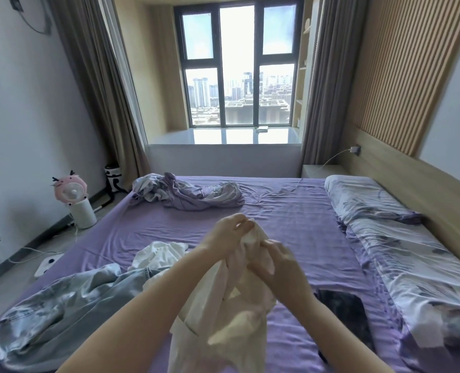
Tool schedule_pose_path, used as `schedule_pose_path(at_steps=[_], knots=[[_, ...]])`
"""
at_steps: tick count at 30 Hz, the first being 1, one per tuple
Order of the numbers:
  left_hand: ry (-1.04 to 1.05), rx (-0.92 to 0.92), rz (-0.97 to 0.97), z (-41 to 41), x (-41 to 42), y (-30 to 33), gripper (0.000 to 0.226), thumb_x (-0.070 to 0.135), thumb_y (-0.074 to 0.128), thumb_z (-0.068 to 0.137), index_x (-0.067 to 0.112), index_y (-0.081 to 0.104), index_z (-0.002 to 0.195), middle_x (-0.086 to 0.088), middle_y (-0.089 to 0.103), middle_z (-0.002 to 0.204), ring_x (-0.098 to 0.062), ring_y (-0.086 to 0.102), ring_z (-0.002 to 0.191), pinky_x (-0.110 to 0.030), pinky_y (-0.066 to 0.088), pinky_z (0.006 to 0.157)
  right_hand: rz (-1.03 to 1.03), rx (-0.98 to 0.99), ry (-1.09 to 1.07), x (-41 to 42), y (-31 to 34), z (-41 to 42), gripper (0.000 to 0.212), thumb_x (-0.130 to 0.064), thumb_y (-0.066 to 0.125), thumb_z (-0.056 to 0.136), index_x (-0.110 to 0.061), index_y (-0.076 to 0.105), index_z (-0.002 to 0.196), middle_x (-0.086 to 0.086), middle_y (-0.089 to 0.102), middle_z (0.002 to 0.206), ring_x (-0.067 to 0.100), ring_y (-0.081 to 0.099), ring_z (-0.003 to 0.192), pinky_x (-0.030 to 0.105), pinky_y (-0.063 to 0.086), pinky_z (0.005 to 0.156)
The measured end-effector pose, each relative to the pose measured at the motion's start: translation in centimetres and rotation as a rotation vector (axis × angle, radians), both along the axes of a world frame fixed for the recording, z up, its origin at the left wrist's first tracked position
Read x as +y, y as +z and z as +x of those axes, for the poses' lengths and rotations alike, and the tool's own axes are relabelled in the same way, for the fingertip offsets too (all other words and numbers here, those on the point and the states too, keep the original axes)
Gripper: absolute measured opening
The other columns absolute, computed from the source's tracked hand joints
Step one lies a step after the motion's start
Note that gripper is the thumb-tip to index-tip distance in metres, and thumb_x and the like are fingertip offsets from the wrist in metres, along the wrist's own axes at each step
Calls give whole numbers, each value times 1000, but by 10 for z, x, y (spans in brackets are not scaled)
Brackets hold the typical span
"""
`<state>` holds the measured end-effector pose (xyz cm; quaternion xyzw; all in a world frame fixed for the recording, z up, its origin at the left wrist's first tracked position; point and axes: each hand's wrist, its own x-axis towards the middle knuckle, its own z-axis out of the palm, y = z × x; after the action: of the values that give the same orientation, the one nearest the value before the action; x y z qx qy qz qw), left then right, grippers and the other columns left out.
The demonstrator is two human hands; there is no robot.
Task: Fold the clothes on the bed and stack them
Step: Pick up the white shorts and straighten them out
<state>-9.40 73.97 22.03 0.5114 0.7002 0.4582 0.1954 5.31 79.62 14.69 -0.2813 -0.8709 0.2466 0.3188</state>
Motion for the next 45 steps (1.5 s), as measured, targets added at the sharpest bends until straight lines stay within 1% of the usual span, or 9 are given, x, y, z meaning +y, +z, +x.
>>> schedule_pose_path(at_steps=[4, 10, 15, 19, 25, 29, 32, 40, 45], knots=[[-16, -3, -6, -20, -17, 2, 26, 21, 54, 95, 13, 53, 70, 4, 43, 65, -8, 38, 62, -24, 33, 62, -229, 116, -39, 4, 10, -10, 15, -20, 56, 92, -10, 64, 84, 0, 62, 74, 20, 58, 76, 24, 39, 66], [257, 113, -8, -53, -56, -26, 25, 45, 63, 85, 20, 60, 88, 0, 58, 68, -11, 50, 61, -29, 42, 65, -472, 283, 49, 13, 38, -22, 19, -18, 51, 95, -8, 61, 83, 1, 56, 67, 10, 46, 64, 25, 37, 63], [-50, -35, -136, -17, -72, -87, 93, 17, 81, 71, 31, 21, 141, 4, 58, 103, -11, 61, 87, -31, 53, 85, -573, 365, 96, 16, 34, -33, 23, -15, 49, 96, -1, 57, 80, 7, 50, 71, 13, 44, 69, 33, 37, 68], [37, -166, -76, -7, -59, -106, 8, 20, 67, 75, 21, 60, 80, 17, 59, 65, 1, 53, 63, -34, 48, 65, -591, 355, 24, 26, 31, -19, 25, -13, 50, 95, -11, 59, 72, 1, 53, 65, 13, 47, 69, 32, 37, 67], [81, -747, 11, 11, -30, -64, 14, 17, 44, 100, 12, 53, 90, 1, 49, 66, -3, 47, 46, -21, 42, 44, -68, 54, -295, 48, 33, 28, 11, -15, 58, 90, -10, 59, 99, 2, 60, 86, 24, 59, 81, 29, 39, 66], [102, -829, 31, 23, -6, -55, 16, 17, 42, 101, 15, 52, 88, -3, 49, 71, -8, 46, 53, -22, 38, 47, -44, 23, -104, 10, 15, 34, 29, -39, 62, 84, -13, 59, 94, -2, 52, 93, 18, 54, 86, 34, 45, 74], [129, -769, 33, 29, 0, -51, 16, 18, 45, 100, 16, 51, 85, -2, 49, 69, -7, 46, 51, -20, 36, 41, -125, -26, -72, -4, -7, 25, 50, -58, 58, 74, -16, 60, 99, -4, 55, 96, 15, 53, 89, 28, 42, 77], [233, -35, 7, -17, -42, -52, 26, 38, 65, 86, 15, 58, 77, 5, 47, 59, -5, 40, 52, -22, 34, 54, -199, 175, -80, 2, -2, 16, 7, -19, 66, 86, -20, 64, 79, 1, 55, 88, 10, 54, 78, 20, 40, 71], [401, 208, 128, -33, -75, -67, 28, 43, 69, 81, 18, 58, 88, 3, 54, 78, -11, 49, 70, -25, 40, 65, -118, 17, -13, -7, 18, -8, 13, -39, 52, 91, -29, 53, 83, -9, 56, 72, 20, 55, 70, 36, 45, 67]])
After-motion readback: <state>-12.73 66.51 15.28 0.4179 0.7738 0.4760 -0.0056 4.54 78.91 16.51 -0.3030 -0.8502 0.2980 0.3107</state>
